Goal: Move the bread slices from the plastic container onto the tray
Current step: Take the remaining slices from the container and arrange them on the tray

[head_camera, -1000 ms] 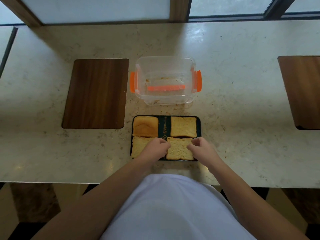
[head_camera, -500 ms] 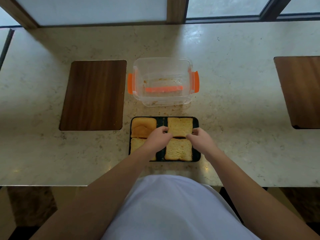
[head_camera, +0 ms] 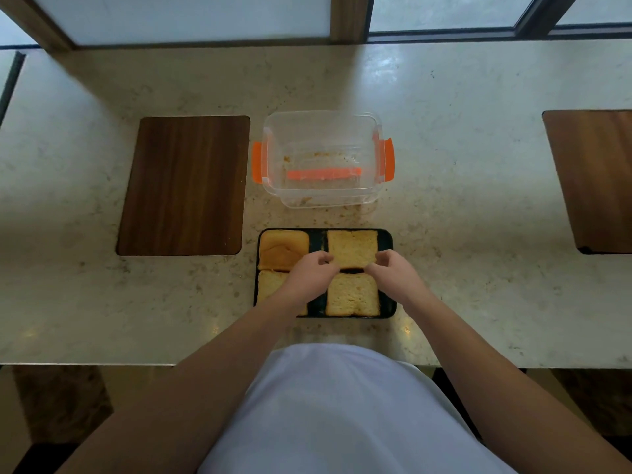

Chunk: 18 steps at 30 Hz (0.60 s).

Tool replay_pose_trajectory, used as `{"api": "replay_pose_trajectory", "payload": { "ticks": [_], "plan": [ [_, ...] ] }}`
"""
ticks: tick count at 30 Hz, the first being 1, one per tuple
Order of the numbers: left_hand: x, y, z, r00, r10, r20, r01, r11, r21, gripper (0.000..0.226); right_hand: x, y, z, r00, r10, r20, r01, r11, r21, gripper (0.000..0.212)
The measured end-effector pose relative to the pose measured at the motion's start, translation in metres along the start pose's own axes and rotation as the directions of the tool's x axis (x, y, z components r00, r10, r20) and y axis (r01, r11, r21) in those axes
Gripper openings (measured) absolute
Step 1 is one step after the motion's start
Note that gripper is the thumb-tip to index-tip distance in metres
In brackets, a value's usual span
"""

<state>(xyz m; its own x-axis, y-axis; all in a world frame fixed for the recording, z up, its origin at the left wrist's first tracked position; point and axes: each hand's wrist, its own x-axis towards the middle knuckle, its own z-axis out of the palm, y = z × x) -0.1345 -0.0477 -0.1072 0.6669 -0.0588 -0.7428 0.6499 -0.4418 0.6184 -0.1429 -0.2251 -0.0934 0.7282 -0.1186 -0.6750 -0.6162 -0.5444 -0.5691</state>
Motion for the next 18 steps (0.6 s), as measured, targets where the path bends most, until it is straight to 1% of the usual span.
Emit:
{"api": "replay_pose_trajectory", "payload": {
  "ticks": [5,9,15,17,18],
  "plan": [
    [-0.001,0.006,0.006,0.999,-0.007,0.035,0.009,0.998,-0.054,0.038,0.001,0.005,-0.007,1.0,0.028,-0.015,-0.028,1.0,0.015,0.052],
    [-0.001,0.011,0.01,0.999,-0.006,0.05,0.009,0.998,-0.058,0.036,0.001,0.009,-0.009,0.999,0.028,-0.017,-0.028,0.999,0.024,0.046],
    [-0.002,0.014,0.009,0.998,-0.007,0.06,0.011,0.997,-0.071,0.035,0.002,0.008,-0.009,0.999,0.034,-0.026,-0.034,0.999,-0.001,0.045],
    [-0.005,0.011,0.005,0.999,0.018,0.027,-0.016,0.999,-0.052,0.031,0.002,0.007,-0.008,0.997,-0.001,-0.08,-0.005,0.998,-0.07,0.045],
    [-0.006,0.008,0.0,0.998,0.053,-0.022,-0.054,0.998,-0.026,0.03,0.002,0.005,-0.005,0.992,-0.039,-0.119,0.027,0.995,-0.101,0.044]
  ]
}}
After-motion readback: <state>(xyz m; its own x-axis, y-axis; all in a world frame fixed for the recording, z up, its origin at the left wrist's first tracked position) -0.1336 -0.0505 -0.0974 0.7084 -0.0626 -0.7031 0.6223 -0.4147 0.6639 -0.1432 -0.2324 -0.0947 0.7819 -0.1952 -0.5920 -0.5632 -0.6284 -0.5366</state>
